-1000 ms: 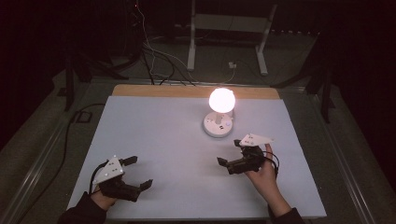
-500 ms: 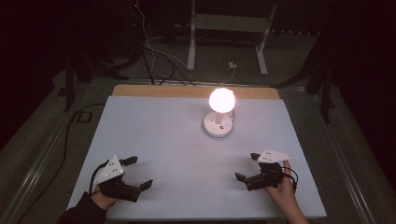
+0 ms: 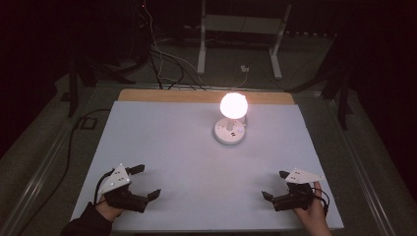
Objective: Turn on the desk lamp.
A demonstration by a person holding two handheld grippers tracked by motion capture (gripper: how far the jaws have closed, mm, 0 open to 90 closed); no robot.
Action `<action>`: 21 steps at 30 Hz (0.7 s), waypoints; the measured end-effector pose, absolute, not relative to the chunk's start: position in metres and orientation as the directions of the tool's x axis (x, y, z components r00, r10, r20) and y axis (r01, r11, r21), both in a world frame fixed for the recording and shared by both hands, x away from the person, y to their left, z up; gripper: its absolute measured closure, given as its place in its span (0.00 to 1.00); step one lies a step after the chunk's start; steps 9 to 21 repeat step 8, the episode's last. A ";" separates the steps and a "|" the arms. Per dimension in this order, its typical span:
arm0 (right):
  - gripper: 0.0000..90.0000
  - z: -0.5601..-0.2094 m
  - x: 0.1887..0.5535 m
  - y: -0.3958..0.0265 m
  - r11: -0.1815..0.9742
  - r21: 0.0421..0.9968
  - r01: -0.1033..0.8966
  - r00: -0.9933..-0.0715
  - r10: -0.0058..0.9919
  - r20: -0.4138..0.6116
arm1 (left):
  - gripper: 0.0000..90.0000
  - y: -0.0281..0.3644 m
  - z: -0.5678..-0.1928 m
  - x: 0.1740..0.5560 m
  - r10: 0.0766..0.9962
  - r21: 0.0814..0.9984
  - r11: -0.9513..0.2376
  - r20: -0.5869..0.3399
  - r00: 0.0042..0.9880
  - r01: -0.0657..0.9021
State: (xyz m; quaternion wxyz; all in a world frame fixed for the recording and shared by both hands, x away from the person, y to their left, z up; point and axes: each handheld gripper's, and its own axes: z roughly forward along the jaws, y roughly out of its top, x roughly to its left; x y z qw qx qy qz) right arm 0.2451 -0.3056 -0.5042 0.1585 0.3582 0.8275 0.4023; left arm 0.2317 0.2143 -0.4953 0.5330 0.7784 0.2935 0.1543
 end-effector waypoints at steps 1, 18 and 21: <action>0.00 -0.505 0.246 -0.305 0.426 0.776 0.465 -0.695 0.719 0.021 | 0.00 0.214 -0.495 0.232 0.622 0.921 -0.259 -0.072 0.779 0.292; 0.00 -0.511 0.249 -0.302 0.462 0.755 0.464 -0.709 0.705 0.005 | 0.00 0.215 -0.496 0.233 0.624 0.921 -0.253 -0.078 0.777 0.296; 0.00 -0.511 0.249 -0.302 0.462 0.755 0.464 -0.709 0.705 0.005 | 0.00 0.215 -0.496 0.233 0.624 0.921 -0.253 -0.078 0.777 0.296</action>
